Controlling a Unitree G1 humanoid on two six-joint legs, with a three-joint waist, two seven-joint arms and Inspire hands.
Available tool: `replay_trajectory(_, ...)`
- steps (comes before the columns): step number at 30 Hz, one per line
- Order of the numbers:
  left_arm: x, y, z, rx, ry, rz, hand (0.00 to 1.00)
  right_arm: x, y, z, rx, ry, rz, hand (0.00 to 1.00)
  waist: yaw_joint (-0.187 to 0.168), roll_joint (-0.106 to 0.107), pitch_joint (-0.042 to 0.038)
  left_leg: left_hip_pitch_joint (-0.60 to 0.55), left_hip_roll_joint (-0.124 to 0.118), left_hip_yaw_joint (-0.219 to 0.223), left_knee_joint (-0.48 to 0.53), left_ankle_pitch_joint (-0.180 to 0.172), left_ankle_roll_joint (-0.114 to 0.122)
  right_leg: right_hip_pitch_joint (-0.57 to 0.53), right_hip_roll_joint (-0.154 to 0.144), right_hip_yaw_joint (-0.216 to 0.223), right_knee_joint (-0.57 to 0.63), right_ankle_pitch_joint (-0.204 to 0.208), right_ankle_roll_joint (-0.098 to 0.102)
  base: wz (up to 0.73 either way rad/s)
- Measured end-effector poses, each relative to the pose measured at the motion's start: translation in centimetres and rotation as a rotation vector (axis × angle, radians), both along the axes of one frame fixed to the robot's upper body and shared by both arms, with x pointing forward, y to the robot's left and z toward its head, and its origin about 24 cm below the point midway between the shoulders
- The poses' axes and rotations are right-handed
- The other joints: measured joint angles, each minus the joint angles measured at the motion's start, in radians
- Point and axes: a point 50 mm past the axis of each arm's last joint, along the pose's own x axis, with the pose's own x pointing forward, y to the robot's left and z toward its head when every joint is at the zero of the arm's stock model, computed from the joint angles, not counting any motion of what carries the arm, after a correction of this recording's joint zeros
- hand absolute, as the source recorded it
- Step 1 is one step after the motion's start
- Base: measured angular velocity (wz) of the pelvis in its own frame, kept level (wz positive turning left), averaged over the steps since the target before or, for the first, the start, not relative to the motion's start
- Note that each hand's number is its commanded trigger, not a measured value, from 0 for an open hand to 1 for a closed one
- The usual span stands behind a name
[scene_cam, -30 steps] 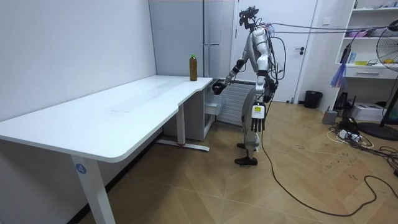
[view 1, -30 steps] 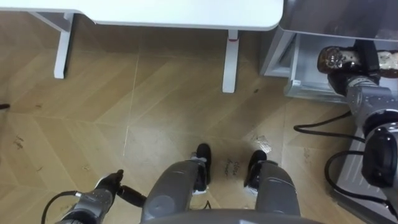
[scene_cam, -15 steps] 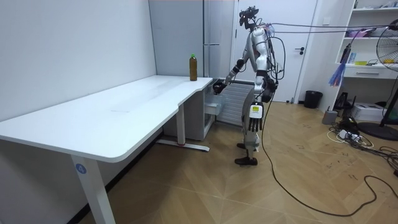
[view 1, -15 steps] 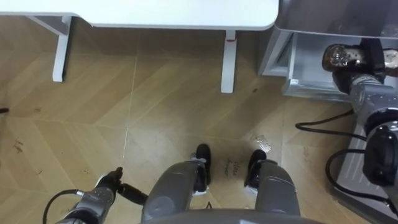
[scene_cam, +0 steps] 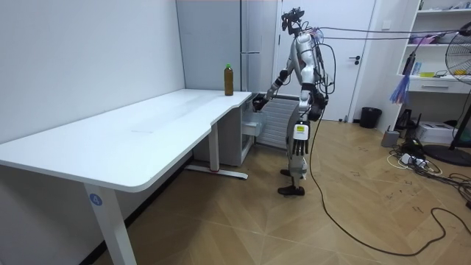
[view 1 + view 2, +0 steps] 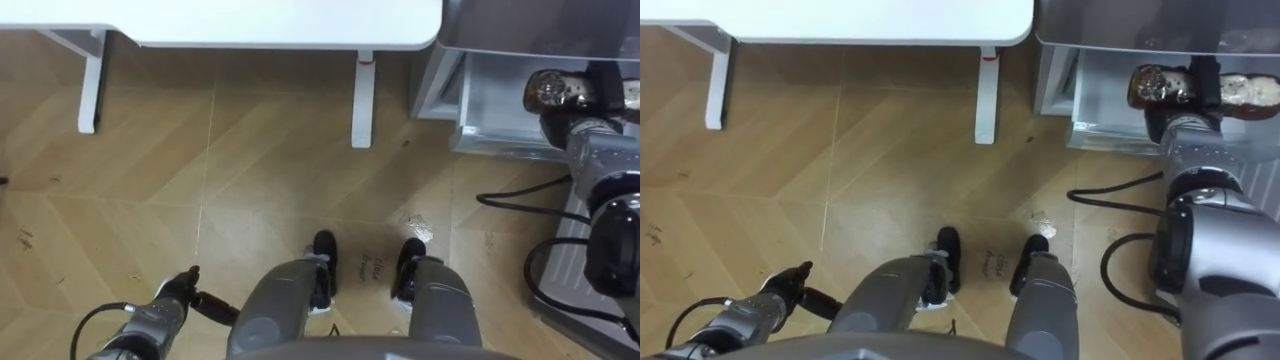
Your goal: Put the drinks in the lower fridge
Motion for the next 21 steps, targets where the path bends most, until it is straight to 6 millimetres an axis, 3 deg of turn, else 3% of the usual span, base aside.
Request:
replay_trajectory(1, 0.05, -0.01, 0.01, 0.0, -0.002, -0.001, 0.0, -0.01, -0.04, 0.02, -0.002, 0.0, -0.004, 0.0, 0.0, 0.0, 0.0002, 0.0, 0.0, 0.0, 0.0, 0.0, 0.0, 0.0, 0.0, 0.0, 0.0, 0.0, 0.0, 0.0)
replay_trajectory(9, 0.25, -0.11, 0.05, -0.015, -0.014, 0.01, 0.0, 0.05, -0.15, 0.16, -0.001, 0.001, -0.011, 0.0, 0.003, 0.01, 0.0054, 0.001, 0.001, 0.007, -0.014, 0.0, 0.0, -0.003, 0.0, 0.0, -0.008, 0.0, 0.001, -0.01)
replay_trajectory(21, 0.77, -0.22, 0.15, -0.01, -0.021, 0.003, 0.0, 0.3, -0.48, 0.69, -0.01, -0.011, -0.002, 0.0, 0.006, 0.011, 0.005, 0.001, 0.0, 0.012, -0.018, 0.0, 0.0, -0.006, 0.001, 0.002, -0.012, -0.001, 0.001, 0.0)
